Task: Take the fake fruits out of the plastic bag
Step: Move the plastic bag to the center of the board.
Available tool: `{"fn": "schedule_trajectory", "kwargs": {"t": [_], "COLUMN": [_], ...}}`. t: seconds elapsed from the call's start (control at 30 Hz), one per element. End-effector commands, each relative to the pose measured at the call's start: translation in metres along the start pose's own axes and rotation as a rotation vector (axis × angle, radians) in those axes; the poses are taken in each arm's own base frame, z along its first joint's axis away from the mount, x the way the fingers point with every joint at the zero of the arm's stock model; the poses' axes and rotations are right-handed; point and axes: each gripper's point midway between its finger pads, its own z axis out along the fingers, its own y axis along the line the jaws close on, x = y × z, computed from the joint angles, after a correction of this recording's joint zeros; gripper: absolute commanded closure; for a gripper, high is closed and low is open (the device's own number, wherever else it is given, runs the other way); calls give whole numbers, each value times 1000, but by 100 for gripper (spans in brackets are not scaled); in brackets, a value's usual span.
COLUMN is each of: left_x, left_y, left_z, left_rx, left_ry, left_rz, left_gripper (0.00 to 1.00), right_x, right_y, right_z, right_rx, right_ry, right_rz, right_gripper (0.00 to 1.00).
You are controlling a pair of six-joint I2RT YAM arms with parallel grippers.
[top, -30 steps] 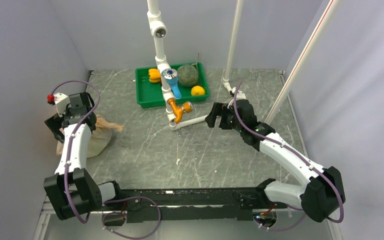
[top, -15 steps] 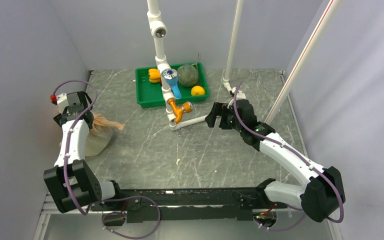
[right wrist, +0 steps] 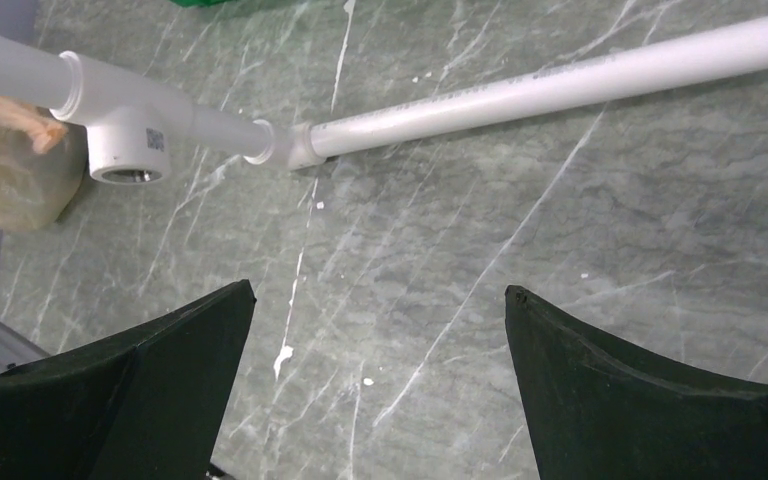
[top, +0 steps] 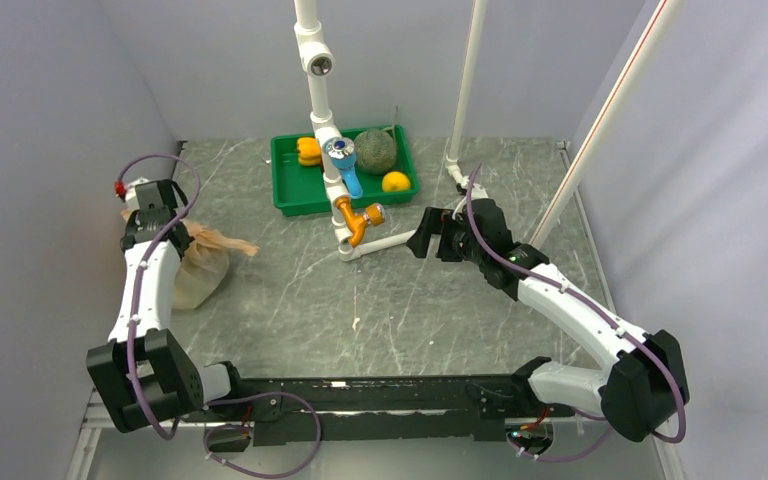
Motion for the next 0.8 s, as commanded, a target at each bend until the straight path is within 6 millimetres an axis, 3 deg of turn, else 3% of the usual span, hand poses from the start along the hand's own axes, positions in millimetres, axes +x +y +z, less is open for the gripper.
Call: {"fn": "schedule_trajectory", "kwargs": {"t": [0.0,0.07,0.17,0.33,0.53,0.63,0.77], "left_x": [-11,-4,6,57,135,179,210], "left_y": [-64,-81,-91,-104,-123,-124,-122], "left_z": [-37,-52,-70,-99,-161,-185,-216], "left_rx": [285,331,318,534,1003,1141,1263], "left_ry": [-49,-65,-78,55,202,362,449], "left_rz": [69,151,230,203,105,83,77], "left_gripper": [89,92,96,100,100,100,100], "right_x": [4,17,43,68,64,55,57], "right_y": [12,16,18,24,36,43,53], "right_z": [-7,-9,-10,-12,-5,-4,-6], "right_rx": [-33,-60,-105,-168,-238,-271,-341], "right_ry": [45,96,177,250,204,152,138], "right_rz": [59,86,122,72,37,18,-14], "right_gripper": [0,0,0,0,0,0,0]}}
